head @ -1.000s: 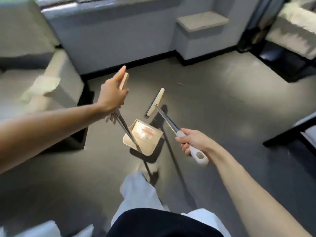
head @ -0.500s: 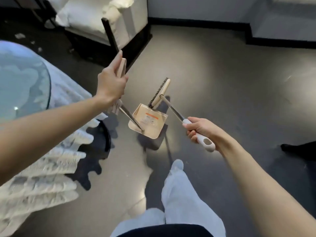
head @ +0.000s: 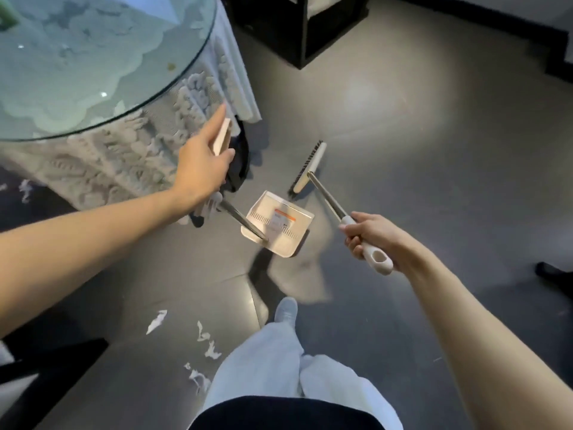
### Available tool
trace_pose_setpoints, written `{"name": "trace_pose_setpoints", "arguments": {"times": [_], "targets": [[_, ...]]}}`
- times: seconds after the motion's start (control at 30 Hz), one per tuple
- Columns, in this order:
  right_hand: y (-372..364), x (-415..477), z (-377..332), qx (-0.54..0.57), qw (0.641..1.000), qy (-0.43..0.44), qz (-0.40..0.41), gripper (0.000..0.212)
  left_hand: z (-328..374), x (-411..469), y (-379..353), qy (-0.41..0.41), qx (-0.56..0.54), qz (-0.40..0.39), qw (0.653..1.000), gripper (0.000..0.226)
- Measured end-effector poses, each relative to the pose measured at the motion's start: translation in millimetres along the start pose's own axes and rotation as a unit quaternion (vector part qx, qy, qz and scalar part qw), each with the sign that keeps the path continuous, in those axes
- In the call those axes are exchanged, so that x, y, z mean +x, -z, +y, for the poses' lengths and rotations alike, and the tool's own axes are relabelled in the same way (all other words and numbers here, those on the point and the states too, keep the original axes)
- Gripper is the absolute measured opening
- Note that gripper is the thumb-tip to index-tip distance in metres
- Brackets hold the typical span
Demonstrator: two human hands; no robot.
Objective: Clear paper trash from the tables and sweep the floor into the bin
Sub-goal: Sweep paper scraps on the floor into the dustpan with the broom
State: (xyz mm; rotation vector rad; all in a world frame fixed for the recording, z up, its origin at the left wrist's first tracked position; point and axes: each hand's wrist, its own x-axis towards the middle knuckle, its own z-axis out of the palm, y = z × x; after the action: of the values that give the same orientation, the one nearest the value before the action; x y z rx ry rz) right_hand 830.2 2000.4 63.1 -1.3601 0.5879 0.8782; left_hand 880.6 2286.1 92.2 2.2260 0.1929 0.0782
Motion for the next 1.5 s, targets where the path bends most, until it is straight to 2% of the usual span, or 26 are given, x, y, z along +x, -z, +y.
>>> {"name": "trace_pose_setpoints", "arguments": {"times": [0.13,0.3,0.47,0.6,0.7,0.8,0.87,1.0,1.07,1.13,1.23,1.33,1.43,1.5], "targets": [[-25.5,-14.2,58.0,-0.058,0.998,-0.01,-0.022,0.016,-33.2,-94.6,28.9,0.026,0.042,0.018,0.999,0.07],[-51.3,-17.9,127.0,-0.185,0.982,-0.002,-0.046,0.013,-68.3,-197.6,57.3,0.04,0.064,0.042,0.996,0.07],[-99.4,-12.1,188.4,-0.4,0.914,0.011,-0.066,0.016,-106.5,-289.1,95.9,0.087,0.089,0.06,0.99,0.071],[-159.3,-23.7,234.4,-0.46,0.882,-0.011,-0.105,0.005,-147.5,-363.2,137.1,0.146,0.1,0.084,0.981,0.07],[-199.4,-56.0,277.3,-0.538,0.832,-0.015,-0.135,0.022,-180.9,-415.9,169.7,0.171,0.106,0.102,0.974,0.07],[-233.4,-95.3,328.5,-0.565,0.807,-0.025,-0.168,0.028,-215.1,-464.6,197.9,0.209,0.091,0.109,0.968,0.068],[-253.8,-116.9,359.2,-0.565,0.808,-0.031,-0.166,0.028,-236.1,-496.2,213.2,0.217,0.076,0.112,0.967,0.067],[-265.2,-148.5,393.4,-0.529,0.839,-0.033,-0.122,0.04,-259.6,-544.3,235.3,0.223,0.059,0.113,0.967,0.067],[-259.0,-159.6,401.4,-0.477,0.873,-0.035,-0.096,0.048,-263.9,-557.1,242.5,0.224,0.055,0.107,0.967,0.067],[-252.7,-169.7,407.2,-0.391,0.917,-0.045,-0.073,0.04,-264.4,-564.7,245.5,0.215,0.051,0.1,0.97,0.067],[-240.1,-180.8,413.8,-0.333,0.941,-0.044,-0.047,0.033,-261.7,-572.9,242.4,0.199,0.05,0.086,0.975,0.066],[-219.4,-185.1,426.5,-0.373,0.926,-0.05,-0.029,0.031,-257.1,-581.5,234.9,0.182,0.059,0.074,0.979,0.065],[-200.3,-191.9,455.1,-0.48,0.876,-0.056,-0.009,0.042,-254.5,-589.8,226.6,0.173,0.06,0.072,0.98,0.064],[-195.5,-199.2,478.4,-0.489,0.869,-0.076,-0.006,0.041,-254.3,-592.2,223.3,0.165,0.076,0.074,0.981,0.063]]}}
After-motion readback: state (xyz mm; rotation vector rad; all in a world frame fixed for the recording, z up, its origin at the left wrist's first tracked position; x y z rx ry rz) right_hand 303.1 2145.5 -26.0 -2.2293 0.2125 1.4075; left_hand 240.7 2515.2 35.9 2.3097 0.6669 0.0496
